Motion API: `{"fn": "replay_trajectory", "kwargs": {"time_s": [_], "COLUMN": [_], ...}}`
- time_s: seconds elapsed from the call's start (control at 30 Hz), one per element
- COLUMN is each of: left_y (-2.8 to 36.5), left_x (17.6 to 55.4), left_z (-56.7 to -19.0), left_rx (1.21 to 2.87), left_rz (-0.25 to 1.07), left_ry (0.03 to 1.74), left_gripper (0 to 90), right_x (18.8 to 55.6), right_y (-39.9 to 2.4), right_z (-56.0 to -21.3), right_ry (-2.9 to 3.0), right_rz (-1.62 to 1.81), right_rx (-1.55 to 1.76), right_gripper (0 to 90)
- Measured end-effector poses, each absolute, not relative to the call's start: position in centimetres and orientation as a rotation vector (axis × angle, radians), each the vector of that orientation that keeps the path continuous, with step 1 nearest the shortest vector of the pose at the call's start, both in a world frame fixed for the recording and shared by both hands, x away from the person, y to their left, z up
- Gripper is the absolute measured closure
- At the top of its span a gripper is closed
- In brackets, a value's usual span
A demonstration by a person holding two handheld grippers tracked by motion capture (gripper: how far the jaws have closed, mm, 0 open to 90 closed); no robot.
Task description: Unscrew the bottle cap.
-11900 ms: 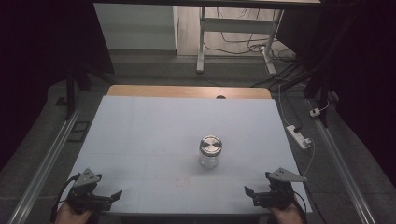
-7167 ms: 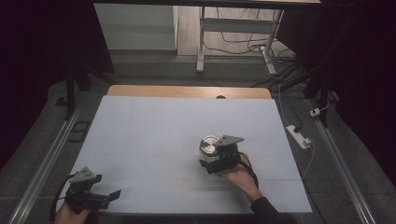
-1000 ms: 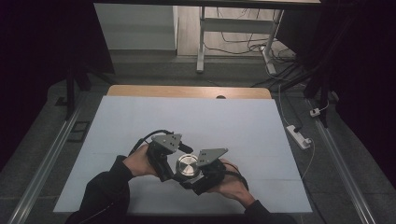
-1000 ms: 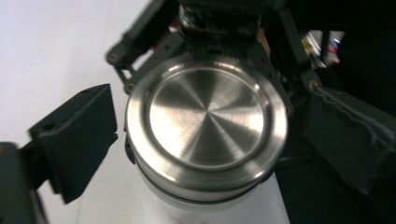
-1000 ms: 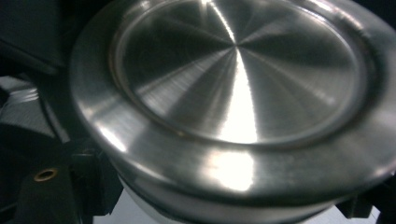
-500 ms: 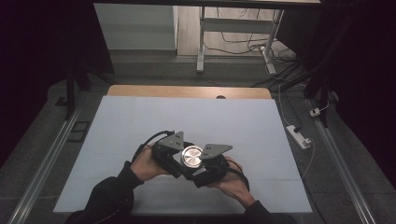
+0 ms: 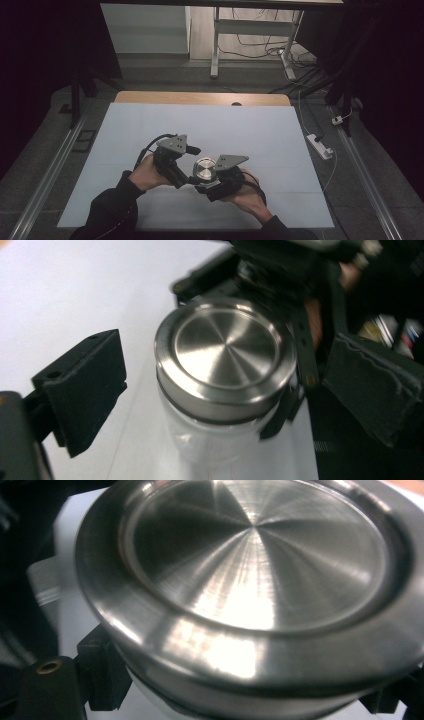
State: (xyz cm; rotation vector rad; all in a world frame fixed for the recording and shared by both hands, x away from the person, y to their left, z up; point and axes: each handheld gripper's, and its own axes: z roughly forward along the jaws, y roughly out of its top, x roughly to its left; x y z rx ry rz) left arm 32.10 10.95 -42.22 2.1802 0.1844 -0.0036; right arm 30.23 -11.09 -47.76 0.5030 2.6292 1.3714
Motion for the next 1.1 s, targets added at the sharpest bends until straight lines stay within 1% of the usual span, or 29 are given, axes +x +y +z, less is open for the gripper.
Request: {"fn": "replay_trajectory", "kwargs": {"time_s": [0.1,0.13,0.17,0.2,0.23,0.33,0.4,0.43,0.47,0.63,0.67,0.7,0.73,0.8,0.83,0.87,0.93,1.0,1.07,1.1], "left_y": [11.0,11.0,10.7,10.7,10.3,9.9,9.7,9.7,9.7,9.4,9.0,9.0,8.8,8.4,7.8,7.8,7.3,7.0,7.2,7.4], "left_x": [31.8,31.8,31.7,31.7,31.4,31.2,31.0,30.9,30.9,31.0,31.1,31.1,31.1,31.2,31.1,31.1,31.1,31.2,31.4,31.5], "left_z": [-42.6,-42.6,-42.8,-42.8,-43.0,-43.1,-43.1,-43.1,-43.1,-43.2,-43.3,-43.3,-43.3,-43.4,-43.5,-43.5,-43.6,-43.8,-43.9,-43.9], "left_rx": [2.233,2.233,2.241,2.241,2.246,2.255,2.253,2.251,2.250,2.256,2.254,2.254,2.249,2.240,2.239,2.239,2.234,2.231,2.217,2.205], "left_rz": [-0.030,-0.030,-0.065,-0.065,-0.093,-0.093,-0.091,-0.074,-0.072,-0.010,0.025,0.025,0.044,0.089,0.143,0.143,0.184,0.193,0.174,0.157], "left_ry": [0.065,0.065,0.006,0.006,-0.048,-0.079,-0.099,-0.099,-0.099,-0.001,0.070,0.070,0.114,0.204,0.287,0.287,0.363,0.407,0.406,0.395], "left_gripper": [6.0,6.3,6.6,7.2,7.9,9.6,13.3,18.4,18.4,19.2,19.3,19.3,19.3,19.3,19.3,19.3,19.3,19.1,17.9,14.8], "right_x": [29.7,29.7,29.4,29.2,29.1,28.9,28.7,28.7,28.7,29.0,29.2,29.4,29.4,29.9,30.0,30.0,30.2,30.3,30.4,30.4], "right_y": [-10.6,-10.6,-10.3,-10.2,-10.2,-10.1,-10.0,-10.0,-10.0,-10.1,-10.2,-10.3,-10.3,-10.6,-10.7,-10.7,-10.7,-10.8,-10.8,-10.8], "right_z": [-47.8,-47.8,-47.8,-47.8,-47.8,-47.8,-47.7,-47.7,-47.7,-47.7,-47.8,-47.8,-47.8,-47.9,-47.9,-47.9,-48.1,-48.3,-48.4,-48.3], "right_ry": [2.681,2.681,2.701,2.711,2.718,2.726,2.735,2.736,2.736,2.712,2.690,2.675,2.675,2.630,2.607,2.607,2.564,2.546,2.530,2.531], "right_rz": [1.385,1.385,1.385,1.391,1.397,1.408,1.409,1.405,1.405,1.374,1.362,1.353,1.353,1.333,1.321,1.321,1.283,1.277,1.280,1.290], "right_rx": [0.418,0.418,0.362,0.347,0.323,0.287,0.252,0.228,0.228,0.267,0.332,0.360,0.360,0.484,0.523,0.523,0.575,0.632,0.651,0.645], "right_gripper": [15.0,15.0,15.0,15.0,15.0,15.0,15.0,15.0,15.0,15.0,15.0,15.0,15.0,15.0,15.0,15.0,15.0,15.0,15.0,15.0]}}
